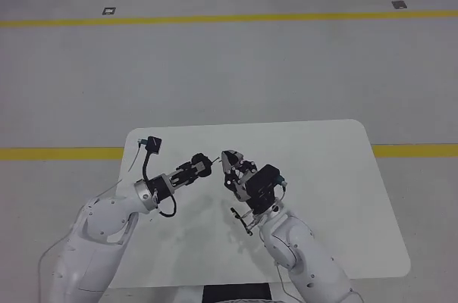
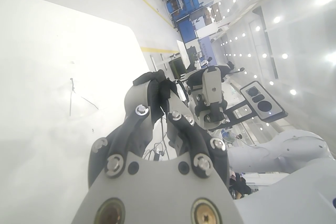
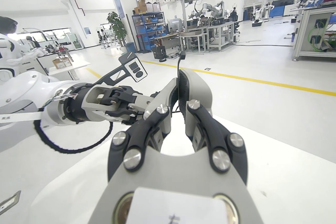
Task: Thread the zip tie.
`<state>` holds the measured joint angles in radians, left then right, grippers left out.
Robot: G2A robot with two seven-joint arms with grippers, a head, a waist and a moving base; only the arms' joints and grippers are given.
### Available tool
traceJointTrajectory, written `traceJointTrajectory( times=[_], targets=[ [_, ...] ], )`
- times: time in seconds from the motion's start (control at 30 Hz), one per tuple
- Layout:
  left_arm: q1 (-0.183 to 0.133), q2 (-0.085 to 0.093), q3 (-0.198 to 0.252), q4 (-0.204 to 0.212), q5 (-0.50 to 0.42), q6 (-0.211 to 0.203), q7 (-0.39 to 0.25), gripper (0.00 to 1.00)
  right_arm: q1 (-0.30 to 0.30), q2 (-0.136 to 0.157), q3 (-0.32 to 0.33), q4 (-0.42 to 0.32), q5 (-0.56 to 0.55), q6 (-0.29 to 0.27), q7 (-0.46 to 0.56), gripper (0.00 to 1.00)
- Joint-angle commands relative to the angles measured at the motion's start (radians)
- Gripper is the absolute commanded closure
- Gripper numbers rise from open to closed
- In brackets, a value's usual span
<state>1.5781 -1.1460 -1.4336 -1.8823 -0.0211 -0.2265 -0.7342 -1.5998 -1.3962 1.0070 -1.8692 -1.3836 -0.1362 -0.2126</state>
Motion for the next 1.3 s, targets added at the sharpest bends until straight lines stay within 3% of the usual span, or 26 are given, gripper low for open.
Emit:
traceJointTrajectory(
  times=[0.0,0.17,0.23,1.27],
  targets=[
    [0.0,0.002,0.002,0.0,0.001,0.0,0.003,1.0,0.004,-0.002,-0.011,0.005,-0.004,0.017,-0.004,1.0],
    [-0.001,0.006,0.004,0.001,0.001,-0.001,0.009,1.0,0.011,-0.006,-0.035,0.022,-0.017,0.05,-0.015,1.0],
    [-0.001,0.008,0.006,0.001,-0.001,-0.003,0.008,1.0,0.011,-0.008,-0.039,0.021,-0.028,0.093,-0.03,1.0],
    [-0.002,0.009,0.006,0.002,-0.004,-0.005,0.007,1.0,0.042,-0.012,-0.053,0.064,-0.034,0.119,-0.063,1.0]
  ],
)
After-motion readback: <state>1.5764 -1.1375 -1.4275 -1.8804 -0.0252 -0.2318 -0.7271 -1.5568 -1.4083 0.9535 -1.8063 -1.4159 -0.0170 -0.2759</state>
